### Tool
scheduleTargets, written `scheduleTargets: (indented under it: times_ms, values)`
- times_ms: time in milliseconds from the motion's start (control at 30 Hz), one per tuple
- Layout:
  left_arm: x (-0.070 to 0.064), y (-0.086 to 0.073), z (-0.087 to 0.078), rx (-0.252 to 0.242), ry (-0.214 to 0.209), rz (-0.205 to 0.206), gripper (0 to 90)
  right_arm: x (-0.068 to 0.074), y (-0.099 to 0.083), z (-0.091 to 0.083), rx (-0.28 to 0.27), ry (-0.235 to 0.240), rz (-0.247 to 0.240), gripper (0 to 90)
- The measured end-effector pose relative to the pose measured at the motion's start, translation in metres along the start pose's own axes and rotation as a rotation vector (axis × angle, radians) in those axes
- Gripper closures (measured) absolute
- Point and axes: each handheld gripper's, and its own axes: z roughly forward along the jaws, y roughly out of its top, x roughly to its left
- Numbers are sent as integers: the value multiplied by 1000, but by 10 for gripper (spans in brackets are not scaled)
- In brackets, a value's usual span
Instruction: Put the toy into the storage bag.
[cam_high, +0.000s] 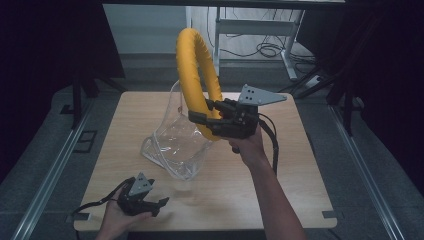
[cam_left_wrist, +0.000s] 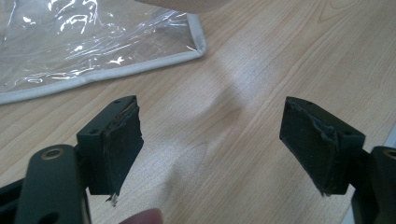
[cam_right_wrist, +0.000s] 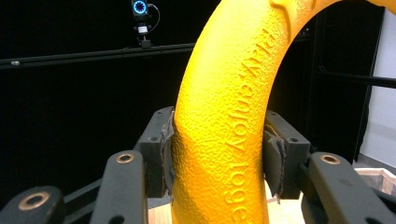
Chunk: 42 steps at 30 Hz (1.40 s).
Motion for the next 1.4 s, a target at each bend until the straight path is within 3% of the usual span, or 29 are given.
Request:
scheduleTargets:
  times_ms: [567, 1400]
  values:
    - [0, 0, 0, -1, 1, -2, 208, 7, 5, 15, -6, 37, -12, 513]
    - [-1, 0, 0, -8, -1, -10, 208, 8, -5, 45, 11, 94, 16, 513]
